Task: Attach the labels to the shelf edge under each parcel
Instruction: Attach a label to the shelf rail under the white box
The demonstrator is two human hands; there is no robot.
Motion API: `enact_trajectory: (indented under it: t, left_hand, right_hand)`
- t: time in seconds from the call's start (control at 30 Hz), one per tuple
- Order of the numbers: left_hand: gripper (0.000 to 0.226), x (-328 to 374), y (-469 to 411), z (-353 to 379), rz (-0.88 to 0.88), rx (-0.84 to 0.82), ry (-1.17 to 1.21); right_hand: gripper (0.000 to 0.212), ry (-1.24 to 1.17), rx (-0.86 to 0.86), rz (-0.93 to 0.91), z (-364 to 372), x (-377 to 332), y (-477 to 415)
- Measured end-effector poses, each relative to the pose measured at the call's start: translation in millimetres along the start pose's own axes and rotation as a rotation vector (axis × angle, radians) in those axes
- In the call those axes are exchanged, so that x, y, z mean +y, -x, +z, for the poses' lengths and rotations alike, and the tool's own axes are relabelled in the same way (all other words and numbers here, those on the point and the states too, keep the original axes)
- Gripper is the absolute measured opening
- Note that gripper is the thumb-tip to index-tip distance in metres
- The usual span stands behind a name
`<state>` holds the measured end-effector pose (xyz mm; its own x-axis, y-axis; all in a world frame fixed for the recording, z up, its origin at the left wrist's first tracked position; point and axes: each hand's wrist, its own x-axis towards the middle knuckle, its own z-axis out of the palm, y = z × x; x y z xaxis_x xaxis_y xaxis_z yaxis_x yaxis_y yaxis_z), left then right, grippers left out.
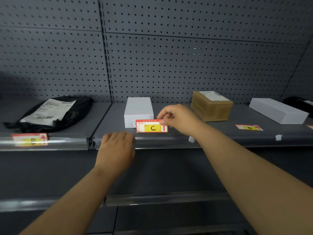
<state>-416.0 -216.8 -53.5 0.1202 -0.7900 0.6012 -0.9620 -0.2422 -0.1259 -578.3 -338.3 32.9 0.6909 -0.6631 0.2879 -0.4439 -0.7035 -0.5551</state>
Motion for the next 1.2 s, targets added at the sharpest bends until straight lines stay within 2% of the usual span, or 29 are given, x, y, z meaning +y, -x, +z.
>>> enact_trajectory:
  t: [0.17, 0.3, 0.5, 0.7, 0.83, 0.97, 1.2]
  left_hand:
    - [0.034, -24.3, 13.1, 2.0, -0.026, -0.007, 0.045]
    - [0.035, -33.3, 19.4, 1.0, -0.020, -0.016, 0.073]
    - [0.042, -36.6, 21.4, 1.7, -0.006, -0.057, 0.096]
    - [0.030, -38.9, 20.5, 4.6, 0.006, -0.044, 0.075]
    - [0.040, -38.6, 19.6, 4.6, 0.015, -0.044, 0.058]
    - [0.064, -39.4, 19.1, 4.7, 0.037, -0.089, 0.052]
    - [0.063, -40.7, 21.4, 5.7, 0.091, -0.064, 0.025]
  right_hand:
    - [0.013, 0.046, -0.051, 0.003, 25.0, -10.9, -3.8]
    - [0.012, 0.126, -0.063, 0.020, 38.4, -14.8, -5.4]
    - [0.014, 0.193, 0.006, 0.055, 45.5, -17.5, -3.9]
    - [0.011, 0.255, -0.020, 0.074, 46.3, -21.2, -1.3]
    - [0.008, 0.337, -0.028, 0.071, 47.6, -24.1, -1.6]
    - [0.008, 0.379, -0.036, 0.092, 48.2, -26.6, -1.1]
    - [0.015, 0.394, -0.073, 0.150, 44.7, -32.3, -0.5]
